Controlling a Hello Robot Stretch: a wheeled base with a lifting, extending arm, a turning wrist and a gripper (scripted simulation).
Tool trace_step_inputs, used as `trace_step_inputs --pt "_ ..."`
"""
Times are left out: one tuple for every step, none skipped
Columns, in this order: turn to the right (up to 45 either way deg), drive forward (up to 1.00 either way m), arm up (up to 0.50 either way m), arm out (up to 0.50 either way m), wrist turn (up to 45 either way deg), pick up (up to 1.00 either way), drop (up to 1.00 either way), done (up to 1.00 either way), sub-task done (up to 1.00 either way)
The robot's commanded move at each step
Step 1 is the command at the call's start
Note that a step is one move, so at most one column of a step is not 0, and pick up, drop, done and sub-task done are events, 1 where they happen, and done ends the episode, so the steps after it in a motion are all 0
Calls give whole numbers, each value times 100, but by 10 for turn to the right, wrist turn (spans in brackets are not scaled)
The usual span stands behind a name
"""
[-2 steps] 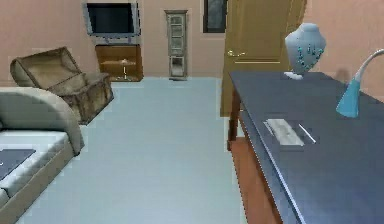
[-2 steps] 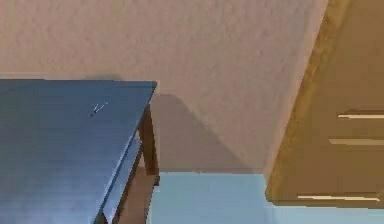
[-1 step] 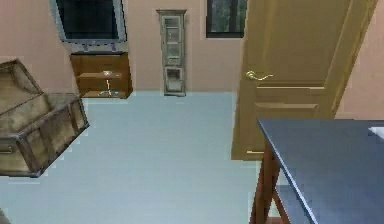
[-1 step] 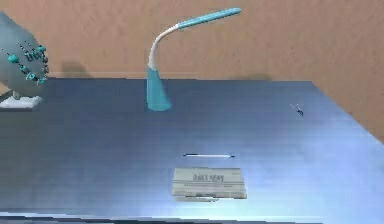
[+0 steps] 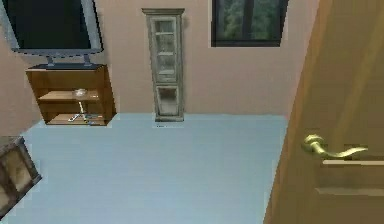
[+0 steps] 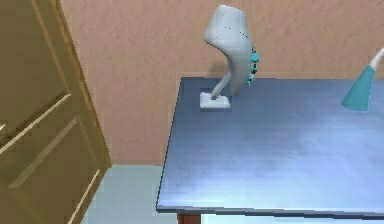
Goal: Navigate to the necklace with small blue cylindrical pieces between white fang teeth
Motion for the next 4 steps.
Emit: trace_step_inputs --pt "120 0 0 0 0 0 0 0 0" --pt "0 15 0 0 0 0 0 0 0" --pt "450 0 0 0 0 0 0 0 0" --pt "450 0 0 0 0 0 0 0 0"
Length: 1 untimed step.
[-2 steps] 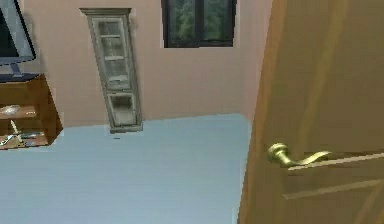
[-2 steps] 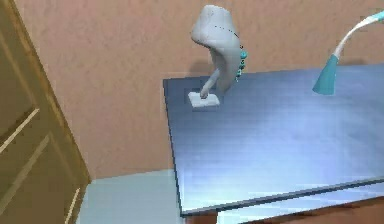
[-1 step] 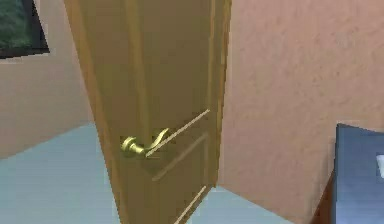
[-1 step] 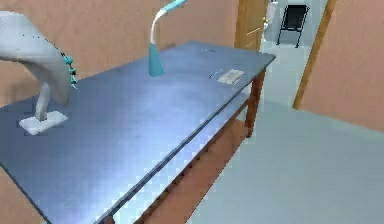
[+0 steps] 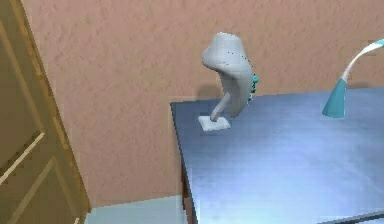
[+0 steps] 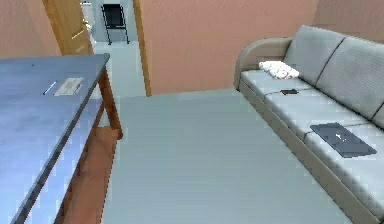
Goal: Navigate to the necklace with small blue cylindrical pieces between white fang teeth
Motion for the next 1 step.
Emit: trace_step_inputs --pt "0 0 0 0 0 0 0 100 0"
